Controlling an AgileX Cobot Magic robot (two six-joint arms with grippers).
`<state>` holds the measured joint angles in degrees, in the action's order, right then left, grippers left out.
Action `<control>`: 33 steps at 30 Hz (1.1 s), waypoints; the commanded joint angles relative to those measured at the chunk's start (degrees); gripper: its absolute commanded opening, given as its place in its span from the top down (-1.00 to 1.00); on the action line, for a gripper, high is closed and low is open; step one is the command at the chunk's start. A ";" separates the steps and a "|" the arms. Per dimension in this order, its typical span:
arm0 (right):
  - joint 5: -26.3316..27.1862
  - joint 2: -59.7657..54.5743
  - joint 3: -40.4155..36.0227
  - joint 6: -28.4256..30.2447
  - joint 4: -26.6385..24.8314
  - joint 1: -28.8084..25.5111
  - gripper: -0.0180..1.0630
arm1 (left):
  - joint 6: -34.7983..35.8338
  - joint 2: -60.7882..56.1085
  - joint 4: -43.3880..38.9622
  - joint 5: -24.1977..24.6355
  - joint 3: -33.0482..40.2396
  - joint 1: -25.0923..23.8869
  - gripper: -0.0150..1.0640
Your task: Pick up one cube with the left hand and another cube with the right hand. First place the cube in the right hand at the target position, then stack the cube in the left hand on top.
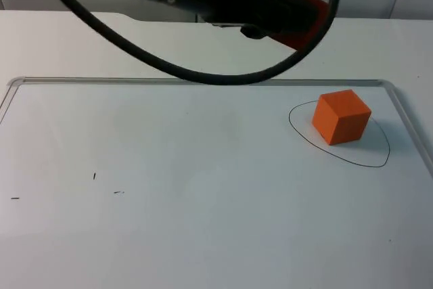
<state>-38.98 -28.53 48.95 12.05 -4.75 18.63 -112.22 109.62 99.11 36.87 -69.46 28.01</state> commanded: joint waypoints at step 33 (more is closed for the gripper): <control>6.92 0.22 -6.44 -0.01 0.38 0.21 -0.53 | -0.10 28.26 0.84 6.69 -28.33 4.46 0.97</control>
<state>-34.18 -28.53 43.54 12.05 -4.53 18.63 -112.08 137.07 99.20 42.64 -96.36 31.89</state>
